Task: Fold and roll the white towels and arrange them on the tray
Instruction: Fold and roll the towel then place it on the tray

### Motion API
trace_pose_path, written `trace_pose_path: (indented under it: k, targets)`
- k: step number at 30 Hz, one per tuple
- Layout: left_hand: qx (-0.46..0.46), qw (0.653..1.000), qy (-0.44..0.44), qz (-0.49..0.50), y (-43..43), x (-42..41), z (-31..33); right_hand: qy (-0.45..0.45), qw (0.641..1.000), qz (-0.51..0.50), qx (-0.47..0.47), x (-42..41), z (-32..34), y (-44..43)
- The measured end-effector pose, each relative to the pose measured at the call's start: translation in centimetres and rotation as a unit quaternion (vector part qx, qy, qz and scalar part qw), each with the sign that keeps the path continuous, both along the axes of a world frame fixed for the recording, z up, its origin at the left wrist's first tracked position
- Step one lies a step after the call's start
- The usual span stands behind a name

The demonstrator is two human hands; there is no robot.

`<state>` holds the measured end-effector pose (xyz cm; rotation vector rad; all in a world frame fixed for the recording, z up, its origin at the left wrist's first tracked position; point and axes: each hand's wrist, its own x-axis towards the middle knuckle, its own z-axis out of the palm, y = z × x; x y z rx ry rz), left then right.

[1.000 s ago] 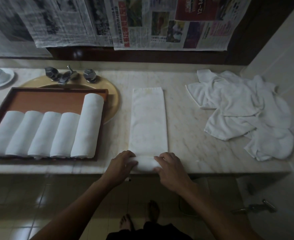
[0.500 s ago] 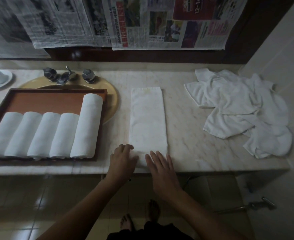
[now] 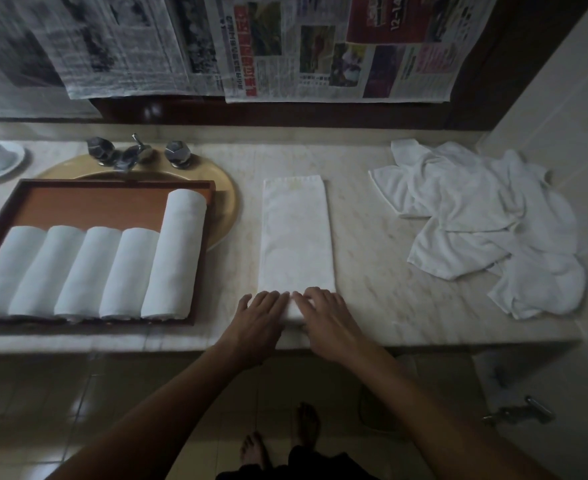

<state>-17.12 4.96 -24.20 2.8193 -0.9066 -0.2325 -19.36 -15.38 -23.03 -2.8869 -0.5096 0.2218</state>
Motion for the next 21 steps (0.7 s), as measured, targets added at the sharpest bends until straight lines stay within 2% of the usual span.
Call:
trace_pose_path:
  k: [5,12,15,19,21]
  targets:
    - [-0.024,0.999,0.029,-0.02,1.0,-0.6,0.0,0.03,0.999,0.023,0.013,-0.5,-0.4,-1.6]
    - [-0.116,0.98,0.139,0.078,0.9,-1.0,0.6,0.097,0.992,-0.025,0.08,-0.6,0.8,-2.1]
    - [-0.132,0.969,0.169,0.12,0.2,-0.5,1.0,0.06,0.994,-0.049,0.082,-0.8,0.8,-1.7]
    - [-0.141,0.958,0.193,0.158,-0.2,0.2,0.8,-0.075,0.988,-0.103,0.088,-3.5,0.8,0.0]
    - [-0.132,0.956,0.199,0.171,-0.3,0.5,0.5,-0.098,0.987,-0.095,0.081,-5.3,0.4,1.0]
